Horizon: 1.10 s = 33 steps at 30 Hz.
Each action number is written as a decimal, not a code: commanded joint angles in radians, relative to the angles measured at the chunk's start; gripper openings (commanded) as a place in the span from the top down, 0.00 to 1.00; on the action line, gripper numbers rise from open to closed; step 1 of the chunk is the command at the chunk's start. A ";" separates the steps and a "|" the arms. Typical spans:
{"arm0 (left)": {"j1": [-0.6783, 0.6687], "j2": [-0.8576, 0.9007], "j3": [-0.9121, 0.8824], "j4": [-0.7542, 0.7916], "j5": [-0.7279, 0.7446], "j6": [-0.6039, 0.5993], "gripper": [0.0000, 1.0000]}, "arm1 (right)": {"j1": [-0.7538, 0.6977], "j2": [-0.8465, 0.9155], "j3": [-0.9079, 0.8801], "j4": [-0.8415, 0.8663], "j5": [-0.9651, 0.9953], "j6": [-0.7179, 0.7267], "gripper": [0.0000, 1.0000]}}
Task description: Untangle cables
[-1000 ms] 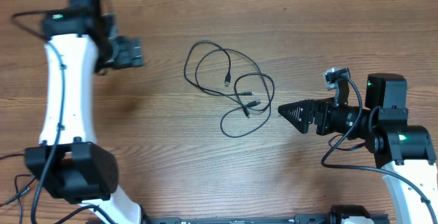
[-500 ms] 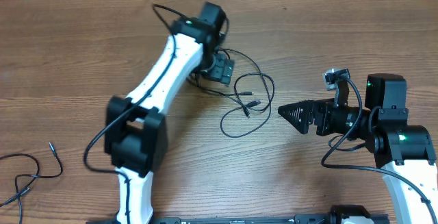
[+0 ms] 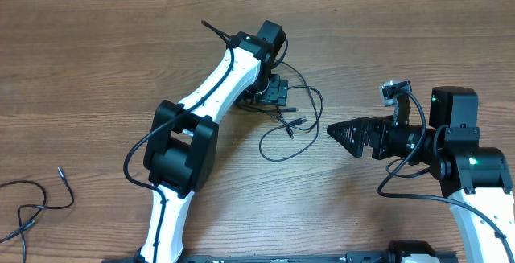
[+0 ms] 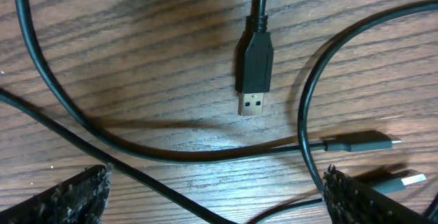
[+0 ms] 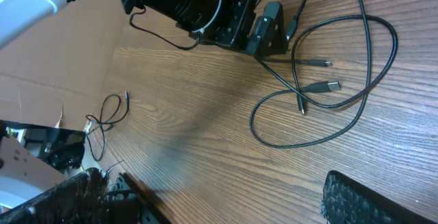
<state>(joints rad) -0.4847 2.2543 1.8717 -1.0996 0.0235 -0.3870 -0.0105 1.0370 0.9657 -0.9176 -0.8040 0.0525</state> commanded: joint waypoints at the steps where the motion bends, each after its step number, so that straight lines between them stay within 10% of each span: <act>1: -0.013 0.015 0.008 -0.026 0.003 -0.053 0.00 | 0.004 -0.003 0.023 0.003 0.000 -0.005 0.00; 23: -0.030 0.015 -0.069 -0.014 0.003 -0.111 0.00 | 0.004 -0.003 0.023 -0.004 0.000 -0.005 0.00; 33: -0.034 0.015 -0.069 -0.010 0.003 -0.112 0.48 | 0.004 -0.003 0.023 -0.005 0.003 -0.005 0.00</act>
<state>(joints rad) -0.5106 2.2578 1.8107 -1.1099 0.0238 -0.4969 -0.0105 1.0370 0.9657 -0.9264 -0.8040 0.0521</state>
